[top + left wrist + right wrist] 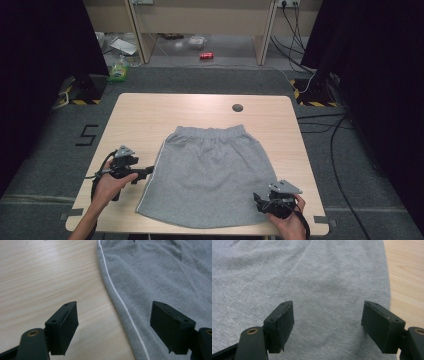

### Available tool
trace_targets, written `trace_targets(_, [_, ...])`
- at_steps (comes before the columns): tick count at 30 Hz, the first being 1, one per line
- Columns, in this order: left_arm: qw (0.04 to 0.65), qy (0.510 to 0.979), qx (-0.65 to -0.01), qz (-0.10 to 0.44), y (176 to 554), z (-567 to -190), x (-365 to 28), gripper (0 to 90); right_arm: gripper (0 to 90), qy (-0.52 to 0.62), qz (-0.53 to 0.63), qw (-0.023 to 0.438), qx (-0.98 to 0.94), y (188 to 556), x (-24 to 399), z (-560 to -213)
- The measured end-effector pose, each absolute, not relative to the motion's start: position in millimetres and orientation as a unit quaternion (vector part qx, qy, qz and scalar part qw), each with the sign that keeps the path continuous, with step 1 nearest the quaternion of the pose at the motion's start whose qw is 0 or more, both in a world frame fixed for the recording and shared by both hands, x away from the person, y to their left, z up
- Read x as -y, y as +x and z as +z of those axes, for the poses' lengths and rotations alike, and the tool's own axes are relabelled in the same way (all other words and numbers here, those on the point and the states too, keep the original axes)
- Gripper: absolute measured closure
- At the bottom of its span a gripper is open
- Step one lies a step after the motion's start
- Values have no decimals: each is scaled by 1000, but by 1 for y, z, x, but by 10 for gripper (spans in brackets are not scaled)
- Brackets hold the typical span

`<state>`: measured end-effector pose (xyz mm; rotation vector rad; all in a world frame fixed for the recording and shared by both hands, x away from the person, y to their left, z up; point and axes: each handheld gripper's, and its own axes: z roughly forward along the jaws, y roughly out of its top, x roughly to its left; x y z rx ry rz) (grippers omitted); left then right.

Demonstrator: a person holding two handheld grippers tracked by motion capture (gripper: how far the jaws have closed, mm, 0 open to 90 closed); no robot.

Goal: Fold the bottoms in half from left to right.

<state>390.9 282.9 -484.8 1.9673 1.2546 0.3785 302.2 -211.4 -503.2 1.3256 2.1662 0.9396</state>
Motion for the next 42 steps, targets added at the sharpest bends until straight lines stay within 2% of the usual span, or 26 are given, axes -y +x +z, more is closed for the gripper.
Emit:
trace_targets(5, [386,769,-492,134,410,-479,-273,265,264,478,341,215,-780,302,210,-503])
trace_targets(12, [383,772,-492,121,438,-476,-256,267,265,475,342,215,-782,302,209,-503])
trace_targets(29, [372,771,-499,135,491,-464,-223,273,265,473,342,213,-784,303,207,-504])
trace_targets(42, [352,768,-517,139,520,-471,-213,311,265,469,341,213,-786,304,206,-505])
